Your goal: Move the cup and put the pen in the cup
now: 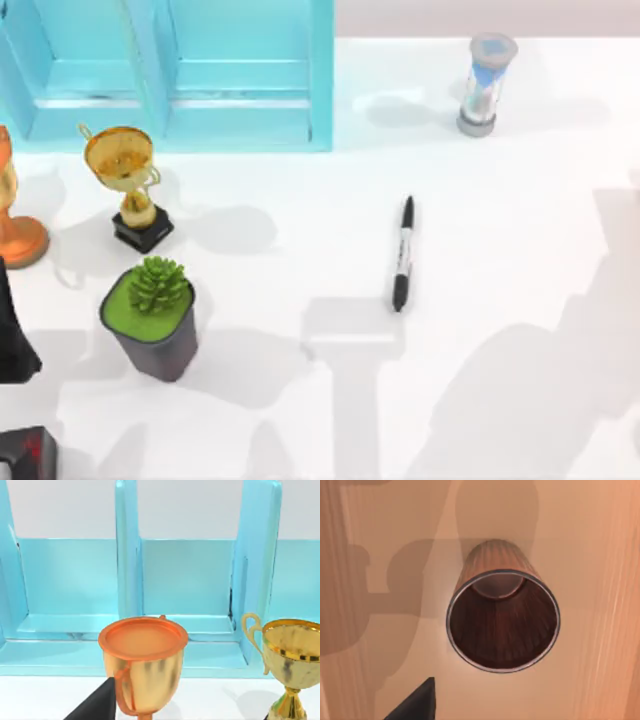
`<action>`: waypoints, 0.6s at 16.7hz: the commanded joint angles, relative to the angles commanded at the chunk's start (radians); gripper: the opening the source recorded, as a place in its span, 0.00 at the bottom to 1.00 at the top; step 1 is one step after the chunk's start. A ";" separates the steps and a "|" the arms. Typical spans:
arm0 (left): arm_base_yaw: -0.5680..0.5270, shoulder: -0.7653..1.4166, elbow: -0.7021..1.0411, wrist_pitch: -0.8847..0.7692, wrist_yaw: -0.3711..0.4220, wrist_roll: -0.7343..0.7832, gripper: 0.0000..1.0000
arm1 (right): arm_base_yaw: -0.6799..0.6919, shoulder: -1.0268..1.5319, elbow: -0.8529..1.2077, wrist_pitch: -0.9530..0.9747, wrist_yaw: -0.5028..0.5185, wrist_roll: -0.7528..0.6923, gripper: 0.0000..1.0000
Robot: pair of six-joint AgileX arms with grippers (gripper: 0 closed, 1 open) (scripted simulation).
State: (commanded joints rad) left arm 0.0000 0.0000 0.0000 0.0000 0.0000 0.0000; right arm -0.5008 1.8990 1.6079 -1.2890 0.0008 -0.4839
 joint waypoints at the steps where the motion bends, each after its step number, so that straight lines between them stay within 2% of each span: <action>1: 0.000 0.000 0.000 0.000 0.000 0.000 1.00 | 0.000 0.006 -0.036 0.044 0.000 0.000 1.00; 6: 0.000 0.000 0.000 0.000 0.000 0.000 1.00 | 0.000 0.044 -0.220 0.276 0.000 0.000 1.00; 10: 0.000 0.000 0.000 0.000 0.000 0.000 1.00 | 0.000 0.052 -0.248 0.305 0.000 0.000 1.00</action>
State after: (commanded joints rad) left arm 0.0000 0.0000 0.0000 0.0000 0.0000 0.0000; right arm -0.5012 1.9508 1.3602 -0.9839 0.0011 -0.4839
